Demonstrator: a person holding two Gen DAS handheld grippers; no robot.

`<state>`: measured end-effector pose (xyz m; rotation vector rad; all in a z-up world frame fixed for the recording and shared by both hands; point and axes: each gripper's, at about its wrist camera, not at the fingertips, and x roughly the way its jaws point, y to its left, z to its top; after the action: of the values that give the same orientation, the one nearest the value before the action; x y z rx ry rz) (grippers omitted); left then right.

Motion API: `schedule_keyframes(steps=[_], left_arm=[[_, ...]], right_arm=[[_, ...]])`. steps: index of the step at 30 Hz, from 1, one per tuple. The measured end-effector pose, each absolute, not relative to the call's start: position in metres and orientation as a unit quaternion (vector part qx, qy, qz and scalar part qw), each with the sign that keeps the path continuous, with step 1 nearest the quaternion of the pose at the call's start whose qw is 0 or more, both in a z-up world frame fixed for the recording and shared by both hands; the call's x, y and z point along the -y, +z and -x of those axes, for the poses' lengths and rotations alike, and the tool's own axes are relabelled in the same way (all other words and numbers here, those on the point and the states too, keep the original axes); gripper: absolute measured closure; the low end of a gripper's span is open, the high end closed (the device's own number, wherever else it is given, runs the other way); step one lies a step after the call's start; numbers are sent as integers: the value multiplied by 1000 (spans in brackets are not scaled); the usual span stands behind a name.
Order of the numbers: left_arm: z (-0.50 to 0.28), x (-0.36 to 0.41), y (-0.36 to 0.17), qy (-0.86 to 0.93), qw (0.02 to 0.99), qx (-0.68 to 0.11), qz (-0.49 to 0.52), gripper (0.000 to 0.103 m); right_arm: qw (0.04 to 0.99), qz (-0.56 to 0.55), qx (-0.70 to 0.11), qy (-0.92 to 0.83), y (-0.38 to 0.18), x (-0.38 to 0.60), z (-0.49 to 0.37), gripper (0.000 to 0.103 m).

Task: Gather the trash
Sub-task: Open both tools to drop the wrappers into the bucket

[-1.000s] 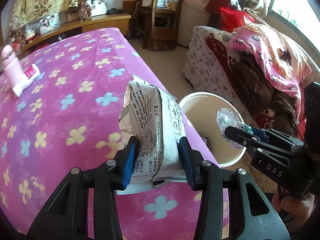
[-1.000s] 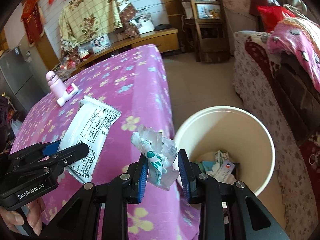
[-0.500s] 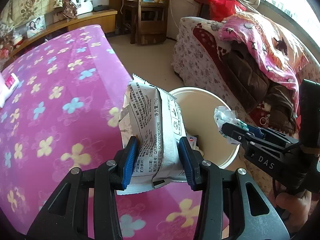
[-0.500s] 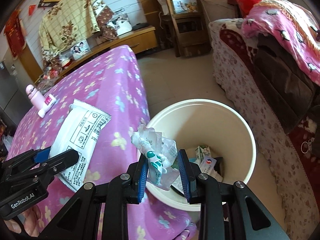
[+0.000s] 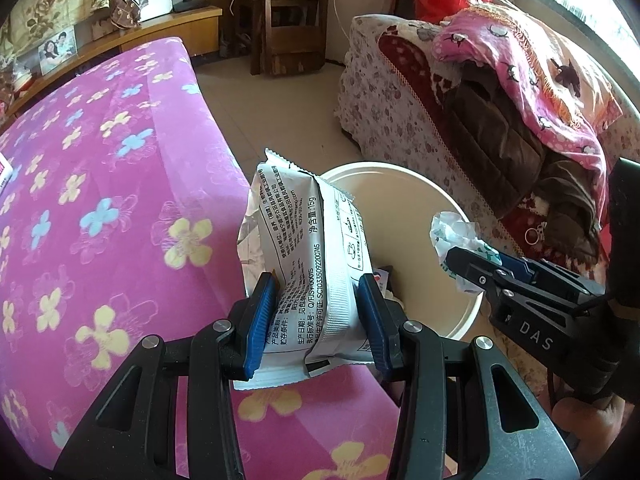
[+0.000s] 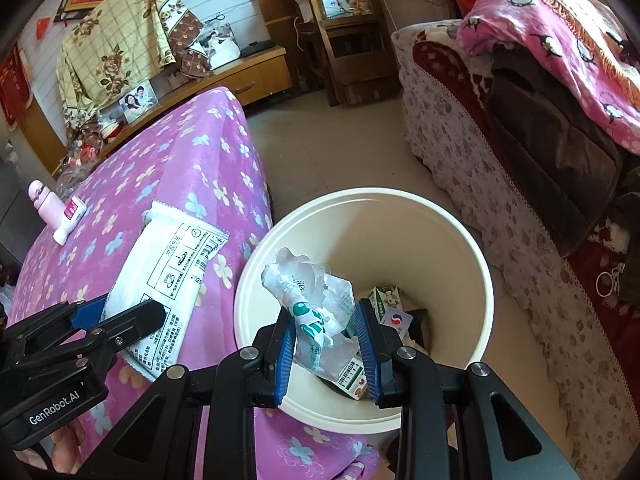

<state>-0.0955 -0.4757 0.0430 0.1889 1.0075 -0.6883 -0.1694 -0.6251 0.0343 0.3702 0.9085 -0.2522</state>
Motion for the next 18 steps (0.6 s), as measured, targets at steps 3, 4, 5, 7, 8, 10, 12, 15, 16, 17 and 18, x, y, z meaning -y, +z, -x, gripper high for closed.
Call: schedule_keyframes(steps=[3,4,5,7,8,10,12,15,16,17,18], left_arm=[[92,481,40,-328,812,-475,-85,62],[91,482,39,-330,811,-476,-84,62],[91,484,38,-331,811,-477,-82,62],[88,486,37,-333,809,-478,-77,62],[87,486,36,-335,808,-478,-76,62],[86,488,35,-339,807,-477,-74,62],[86,490,35,-344,807,-474,-75,62],[86,493,33,-351,804,-475,-75,61],[86,494,32,-350,802,-477,-74,60],[85,493,31,-351,800,-481,-71,58],[85,493,31,-353,799,-482,-68,55]], right_arm=[[872,-186,-435,-123,32,629,170,75],[871,-188,-435,-126,31,632,170,75],[871,-190,-435,-128,31,633,170,75],[868,-195,-436,-132,29,637,169,75],[867,-196,-438,-134,28,638,169,74],[864,-197,-443,-139,25,640,168,71],[861,-197,-447,-141,23,641,167,65],[861,-195,-446,-145,22,642,168,57],[862,-195,-444,-147,22,643,168,55],[862,-195,-443,-150,22,643,168,54],[862,-195,-442,-154,23,644,169,54]])
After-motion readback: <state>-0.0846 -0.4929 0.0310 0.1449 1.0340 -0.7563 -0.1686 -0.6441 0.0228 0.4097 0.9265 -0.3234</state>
